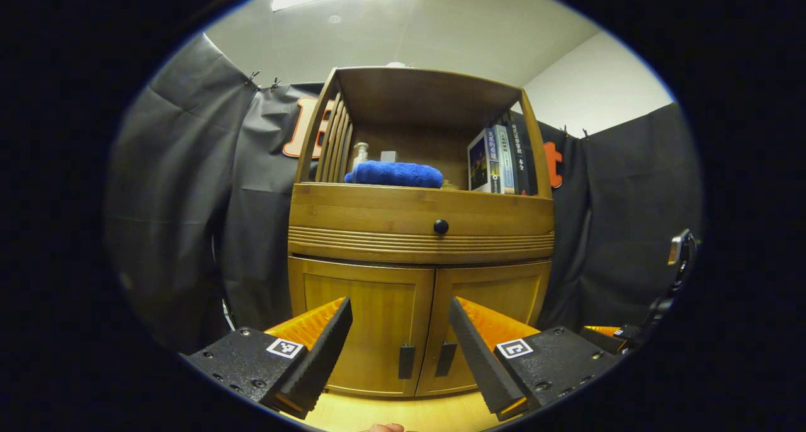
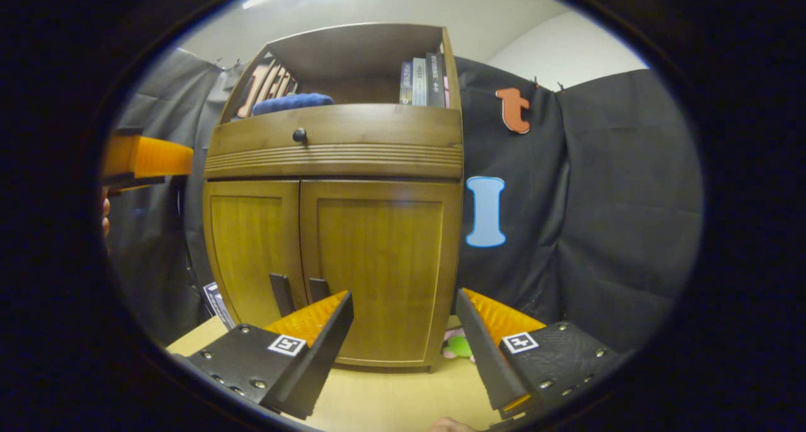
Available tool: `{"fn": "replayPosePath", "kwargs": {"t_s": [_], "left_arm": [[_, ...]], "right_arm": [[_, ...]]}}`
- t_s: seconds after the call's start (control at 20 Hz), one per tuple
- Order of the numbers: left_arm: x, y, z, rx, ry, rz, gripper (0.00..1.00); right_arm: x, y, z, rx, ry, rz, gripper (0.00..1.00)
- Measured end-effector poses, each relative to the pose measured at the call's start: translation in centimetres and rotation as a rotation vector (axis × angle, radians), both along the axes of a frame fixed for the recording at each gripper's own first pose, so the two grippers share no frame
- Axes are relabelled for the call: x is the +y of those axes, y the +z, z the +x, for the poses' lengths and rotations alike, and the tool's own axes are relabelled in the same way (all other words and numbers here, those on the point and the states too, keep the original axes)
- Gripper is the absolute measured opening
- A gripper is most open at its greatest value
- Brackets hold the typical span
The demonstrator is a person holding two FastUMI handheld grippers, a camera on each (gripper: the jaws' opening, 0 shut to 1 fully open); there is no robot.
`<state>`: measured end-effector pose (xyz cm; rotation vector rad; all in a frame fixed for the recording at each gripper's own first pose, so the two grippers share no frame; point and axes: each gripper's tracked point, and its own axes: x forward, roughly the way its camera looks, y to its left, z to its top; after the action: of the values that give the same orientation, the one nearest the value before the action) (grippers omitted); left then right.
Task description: Open the right door of the double-door shoe cabinet with the right hand, and open the left door with the left hand.
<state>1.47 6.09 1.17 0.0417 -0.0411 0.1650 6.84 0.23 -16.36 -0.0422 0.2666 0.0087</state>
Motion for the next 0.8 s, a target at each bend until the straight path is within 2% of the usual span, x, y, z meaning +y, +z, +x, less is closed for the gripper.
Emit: {"fn": "replayPosePath", "kwargs": {"t_s": [0.15,0.4,0.5,0.55,0.6,0.65,0.8], "left_arm": [[1.5,-0.2,-0.5,0.004,0.036,0.003,0.92],[5.4,-0.4,-1.7,0.009,0.120,0.034,0.92],[7.0,-0.5,-2.4,0.014,0.150,0.033,0.92],[7.8,-0.4,-2.6,0.013,0.163,0.034,0.96],[8.7,-0.4,-2.9,0.012,0.174,0.037,0.95],[9.5,-0.3,-3.2,0.011,0.186,0.041,0.92],[11.7,0.2,-3.9,0.004,0.217,0.049,0.92]], "right_arm": [[1.1,-3.5,1.0,0.068,0.022,0.003,0.97],[5.5,-7.8,3.5,0.154,0.103,0.028,0.97],[7.6,-8.4,5.1,0.164,0.125,0.034,0.91],[8.4,-8.6,5.9,0.167,0.131,0.037,0.84],[9.2,-8.9,6.7,0.174,0.139,0.039,0.80],[10.1,-9.1,7.6,0.177,0.145,0.040,0.80],[12.0,-9.4,9.8,0.176,0.144,0.035,0.82]]}}
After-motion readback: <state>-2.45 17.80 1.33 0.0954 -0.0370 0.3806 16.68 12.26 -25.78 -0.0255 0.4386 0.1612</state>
